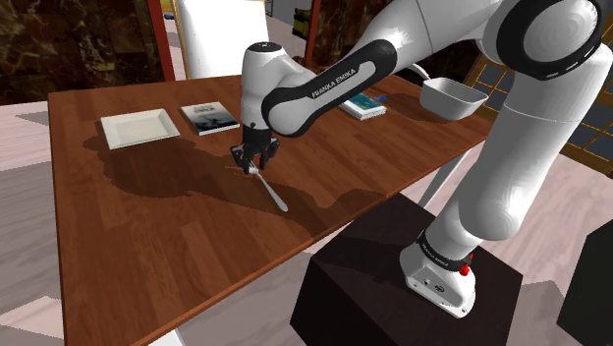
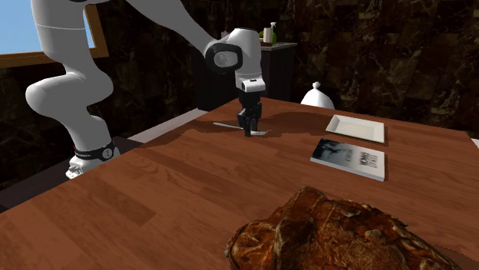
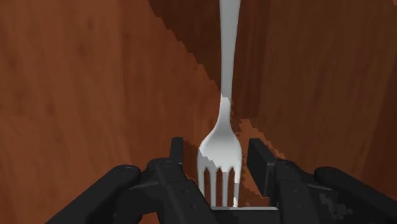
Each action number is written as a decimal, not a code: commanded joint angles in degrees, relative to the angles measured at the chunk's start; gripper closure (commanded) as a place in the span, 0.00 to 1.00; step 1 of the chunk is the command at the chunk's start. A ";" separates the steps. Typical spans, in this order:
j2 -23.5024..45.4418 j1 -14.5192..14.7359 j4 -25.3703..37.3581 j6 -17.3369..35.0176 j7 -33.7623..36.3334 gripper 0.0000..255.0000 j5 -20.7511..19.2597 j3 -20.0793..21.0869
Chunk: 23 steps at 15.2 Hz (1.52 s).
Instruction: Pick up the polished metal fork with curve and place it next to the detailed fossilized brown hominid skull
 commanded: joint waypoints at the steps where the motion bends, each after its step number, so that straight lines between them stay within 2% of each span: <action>1: 0.59 0.20 -0.16 0.60 0.02 1.00 0.08 0.21; 23: -7.97 -0.53 7.03 -14.50 -3.52 1.00 4.74 0.84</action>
